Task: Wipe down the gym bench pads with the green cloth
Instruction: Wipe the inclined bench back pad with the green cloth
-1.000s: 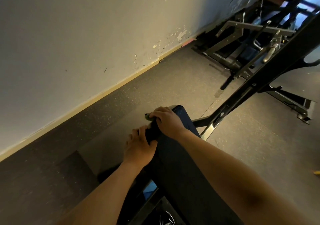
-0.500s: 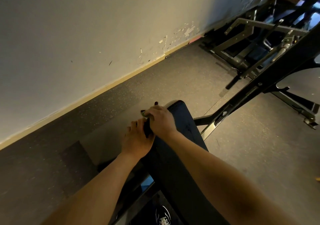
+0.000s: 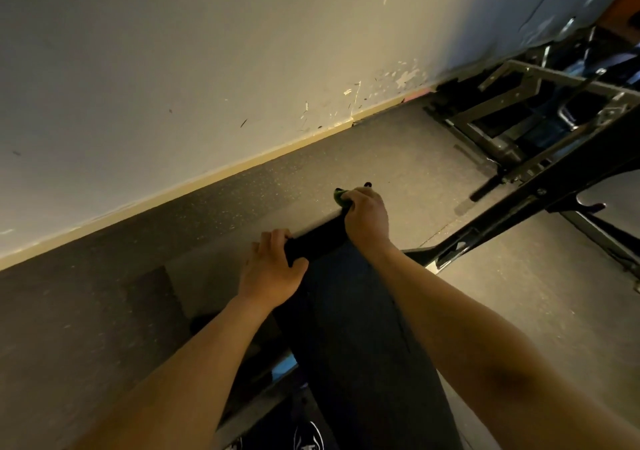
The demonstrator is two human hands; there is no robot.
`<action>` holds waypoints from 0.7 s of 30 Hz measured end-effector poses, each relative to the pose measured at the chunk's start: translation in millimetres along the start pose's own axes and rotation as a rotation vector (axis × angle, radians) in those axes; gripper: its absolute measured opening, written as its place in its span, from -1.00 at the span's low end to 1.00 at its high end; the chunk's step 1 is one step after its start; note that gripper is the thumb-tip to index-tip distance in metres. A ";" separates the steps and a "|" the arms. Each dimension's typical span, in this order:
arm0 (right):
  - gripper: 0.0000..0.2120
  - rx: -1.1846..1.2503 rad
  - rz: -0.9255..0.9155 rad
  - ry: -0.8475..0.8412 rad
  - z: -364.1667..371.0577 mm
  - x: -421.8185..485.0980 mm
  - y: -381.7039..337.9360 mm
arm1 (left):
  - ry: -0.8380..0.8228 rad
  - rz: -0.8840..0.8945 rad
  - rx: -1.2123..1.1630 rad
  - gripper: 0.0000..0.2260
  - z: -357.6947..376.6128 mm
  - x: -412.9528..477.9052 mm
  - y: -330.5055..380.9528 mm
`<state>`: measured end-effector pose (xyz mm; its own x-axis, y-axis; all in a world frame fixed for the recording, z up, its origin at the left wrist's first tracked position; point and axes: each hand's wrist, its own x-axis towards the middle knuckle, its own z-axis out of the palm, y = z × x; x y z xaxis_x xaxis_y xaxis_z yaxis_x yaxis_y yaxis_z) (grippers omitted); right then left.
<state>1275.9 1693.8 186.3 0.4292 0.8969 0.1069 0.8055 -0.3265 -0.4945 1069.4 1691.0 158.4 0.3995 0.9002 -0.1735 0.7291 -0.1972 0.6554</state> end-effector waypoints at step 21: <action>-0.64 -0.053 -0.516 -0.395 10.9 -59.8 -56.0 | 0.198 -0.219 -0.701 -0.44 16.4 -68.5 -27.5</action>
<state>1200.7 1661.7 198.1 -0.1925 0.9812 -0.0107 0.8913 0.1703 -0.4202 1031.1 1628.3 140.2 0.1304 0.9563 -0.2617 0.2301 0.2275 0.9462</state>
